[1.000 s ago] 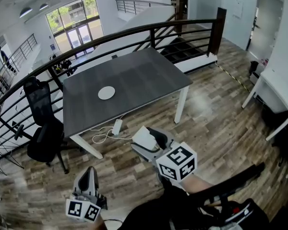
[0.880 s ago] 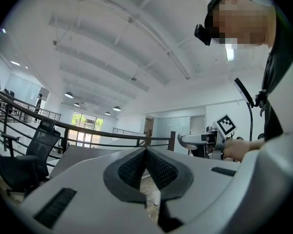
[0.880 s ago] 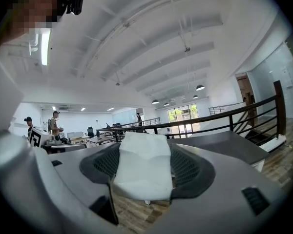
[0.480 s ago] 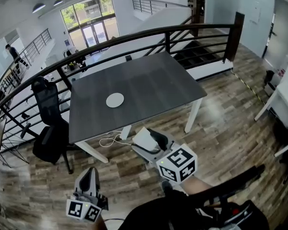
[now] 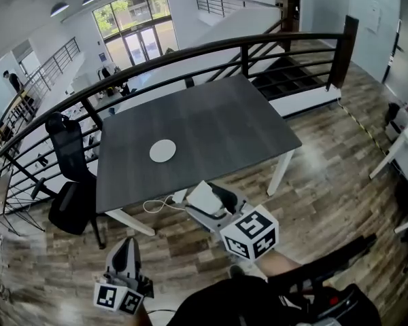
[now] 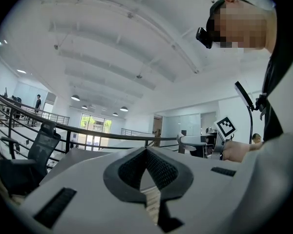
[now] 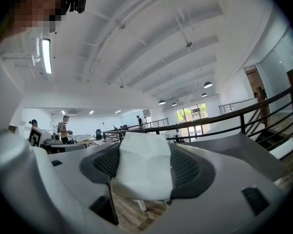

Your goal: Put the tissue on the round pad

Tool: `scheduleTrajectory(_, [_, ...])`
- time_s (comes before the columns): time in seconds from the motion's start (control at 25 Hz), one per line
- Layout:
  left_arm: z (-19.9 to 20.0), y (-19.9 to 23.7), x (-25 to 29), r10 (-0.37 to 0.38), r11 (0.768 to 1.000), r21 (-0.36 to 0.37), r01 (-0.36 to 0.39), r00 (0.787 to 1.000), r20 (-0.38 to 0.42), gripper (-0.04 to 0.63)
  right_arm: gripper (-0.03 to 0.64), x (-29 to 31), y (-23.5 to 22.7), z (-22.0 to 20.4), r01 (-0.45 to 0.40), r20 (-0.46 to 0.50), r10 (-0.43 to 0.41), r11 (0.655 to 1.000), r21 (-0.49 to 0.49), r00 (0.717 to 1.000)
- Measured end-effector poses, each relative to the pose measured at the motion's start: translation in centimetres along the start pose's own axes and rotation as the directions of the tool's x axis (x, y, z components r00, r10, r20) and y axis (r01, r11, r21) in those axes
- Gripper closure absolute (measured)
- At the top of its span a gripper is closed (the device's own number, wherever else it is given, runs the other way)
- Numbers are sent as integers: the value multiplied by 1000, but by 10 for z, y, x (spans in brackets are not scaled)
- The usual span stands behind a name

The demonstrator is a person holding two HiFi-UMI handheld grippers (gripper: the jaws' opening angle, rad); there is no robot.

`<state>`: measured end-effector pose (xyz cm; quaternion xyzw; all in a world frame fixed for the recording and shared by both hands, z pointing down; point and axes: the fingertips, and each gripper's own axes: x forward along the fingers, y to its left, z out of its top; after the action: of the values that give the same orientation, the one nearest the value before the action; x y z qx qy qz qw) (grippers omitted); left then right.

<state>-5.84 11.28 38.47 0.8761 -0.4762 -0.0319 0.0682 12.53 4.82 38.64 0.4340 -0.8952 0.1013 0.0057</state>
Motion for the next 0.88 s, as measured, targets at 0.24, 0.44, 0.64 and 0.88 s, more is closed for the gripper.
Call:
scheduleTrajectory(0.24, [0,-6,52,24,1000,-2,-24,1000,6,592,291,12,-49,4,-26,-9,26,1000,8,1000])
scheduleTrajectory(0.44, [-1,-16,77,48,999,6,-48,999,12,591,291,18,-76,9,-56,-6,56,998,10,998])
scheduleTrajectory(0.64, [-3,-26,92,71,997,9,-71,997,1,592,291,19,-90,15,-92,2,92,996,7,996])
scheduleTrajectory(0.88, [3,-21,105,71,997,11,-71,997,5,592,291,32,-105,15,-90,11,90,995,34,996])
